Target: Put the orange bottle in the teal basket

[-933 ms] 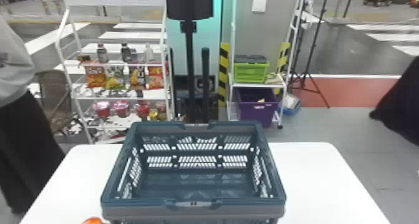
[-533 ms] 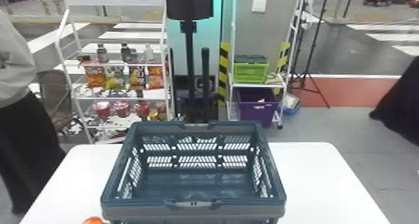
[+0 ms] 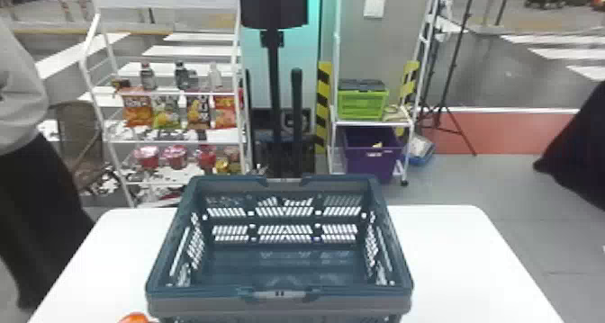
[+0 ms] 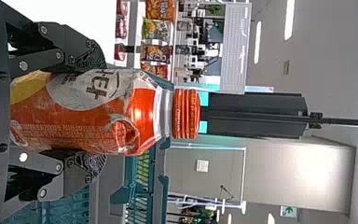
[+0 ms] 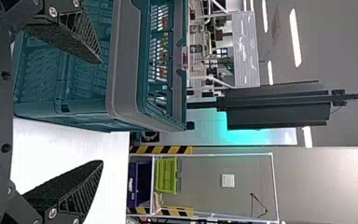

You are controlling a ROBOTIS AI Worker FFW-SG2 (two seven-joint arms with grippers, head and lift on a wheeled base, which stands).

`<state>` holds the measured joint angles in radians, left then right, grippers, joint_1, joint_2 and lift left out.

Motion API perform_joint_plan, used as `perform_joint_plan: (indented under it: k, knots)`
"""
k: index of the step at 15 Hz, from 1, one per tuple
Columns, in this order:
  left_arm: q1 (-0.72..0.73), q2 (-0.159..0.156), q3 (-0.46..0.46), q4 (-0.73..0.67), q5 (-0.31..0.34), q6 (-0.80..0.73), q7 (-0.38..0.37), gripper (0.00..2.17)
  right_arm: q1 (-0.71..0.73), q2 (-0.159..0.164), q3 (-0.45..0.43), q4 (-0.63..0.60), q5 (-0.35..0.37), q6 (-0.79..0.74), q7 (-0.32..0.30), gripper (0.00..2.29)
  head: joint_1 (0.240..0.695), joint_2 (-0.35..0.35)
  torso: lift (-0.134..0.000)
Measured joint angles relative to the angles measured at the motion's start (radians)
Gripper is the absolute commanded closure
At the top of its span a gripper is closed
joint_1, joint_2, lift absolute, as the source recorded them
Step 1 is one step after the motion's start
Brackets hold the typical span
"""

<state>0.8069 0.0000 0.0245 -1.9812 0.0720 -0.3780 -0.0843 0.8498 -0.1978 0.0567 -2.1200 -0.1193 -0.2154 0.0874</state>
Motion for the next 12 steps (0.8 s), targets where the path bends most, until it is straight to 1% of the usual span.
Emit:
perform_joint_plan:
  k: [3, 6, 9, 12]
  knots:
    - [0.002, 0.000, 0.000, -0.019, -0.001, 0.000, -0.002, 0.68, -0.001, 0.001, 0.000, 0.002, 0.001, 0.000, 0.000, 0.13, 0.499, 0.000, 0.000]
    - [0.015, 0.000, 0.000, -0.089, -0.002, 0.022, -0.005, 0.68, -0.003, 0.004, -0.001, 0.008, 0.002, 0.003, 0.000, 0.13, 0.499, 0.000, 0.000]
    - [0.024, 0.000, 0.004, -0.185, -0.011, 0.083, -0.008, 0.68, -0.007, 0.006, -0.004, 0.015, 0.004, 0.006, -0.001, 0.13, 0.499, 0.000, 0.000]
    - [-0.005, 0.000, 0.011, -0.256, -0.024, 0.206, -0.028, 0.67, -0.011, 0.008, -0.006, 0.026, 0.003, 0.008, -0.002, 0.13, 0.499, 0.000, 0.000]
